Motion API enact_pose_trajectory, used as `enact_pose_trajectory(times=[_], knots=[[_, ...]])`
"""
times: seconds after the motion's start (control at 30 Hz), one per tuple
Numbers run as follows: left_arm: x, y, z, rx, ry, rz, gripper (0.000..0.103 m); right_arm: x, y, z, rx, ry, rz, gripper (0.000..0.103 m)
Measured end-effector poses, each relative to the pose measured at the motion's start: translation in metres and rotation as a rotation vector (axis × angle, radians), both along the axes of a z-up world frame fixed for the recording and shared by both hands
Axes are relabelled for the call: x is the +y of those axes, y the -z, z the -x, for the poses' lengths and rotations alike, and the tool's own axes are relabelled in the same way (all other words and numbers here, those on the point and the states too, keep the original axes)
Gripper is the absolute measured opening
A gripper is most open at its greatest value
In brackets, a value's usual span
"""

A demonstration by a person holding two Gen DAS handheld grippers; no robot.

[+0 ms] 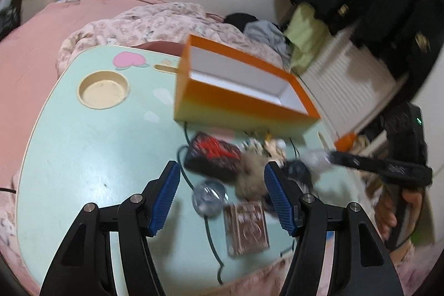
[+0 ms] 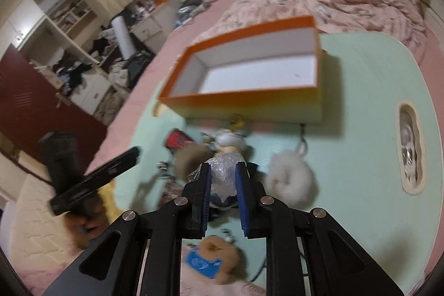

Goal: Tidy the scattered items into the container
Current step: 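Lift the plastic bag out and drop it on the table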

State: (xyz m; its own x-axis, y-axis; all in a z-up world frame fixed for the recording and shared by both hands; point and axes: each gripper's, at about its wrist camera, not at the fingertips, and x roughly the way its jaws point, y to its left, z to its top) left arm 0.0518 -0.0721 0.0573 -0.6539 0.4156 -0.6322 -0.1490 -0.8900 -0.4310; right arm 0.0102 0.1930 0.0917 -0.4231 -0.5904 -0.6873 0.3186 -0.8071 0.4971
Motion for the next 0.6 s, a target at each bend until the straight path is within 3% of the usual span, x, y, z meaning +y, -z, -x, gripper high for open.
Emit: enact_pose_trajectory(times=[0.03, 0.17, 0.27, 0.5, 0.6], knots=[[0.003, -0.001, -0.004, -0.002, 0.017, 0.016, 0.064, 0.005, 0.002, -0.002, 0.016, 0.016, 0.016, 0.024], [0.013, 0.001, -0.021, -0.029, 0.058, 0.082, 0.064, 0.025, -0.003, -0.023, 0.127, 0.092, 0.109, 0.064], [0.02, 0.01, -0.033, -0.056, 0.083, 0.13, 0.064, 0.027, -0.005, -0.045, 0.121, 0.053, 0.073, 0.067], [0.04, 0.032, -0.039, -0.097, 0.091, 0.249, 0.064, -0.007, 0.026, -0.076, 0.005, -0.07, -0.167, 0.067], [0.044, 0.039, -0.038, -0.106, 0.089, 0.276, 0.064, -0.023, 0.039, -0.077, 0.015, -0.122, -0.256, 0.067]])
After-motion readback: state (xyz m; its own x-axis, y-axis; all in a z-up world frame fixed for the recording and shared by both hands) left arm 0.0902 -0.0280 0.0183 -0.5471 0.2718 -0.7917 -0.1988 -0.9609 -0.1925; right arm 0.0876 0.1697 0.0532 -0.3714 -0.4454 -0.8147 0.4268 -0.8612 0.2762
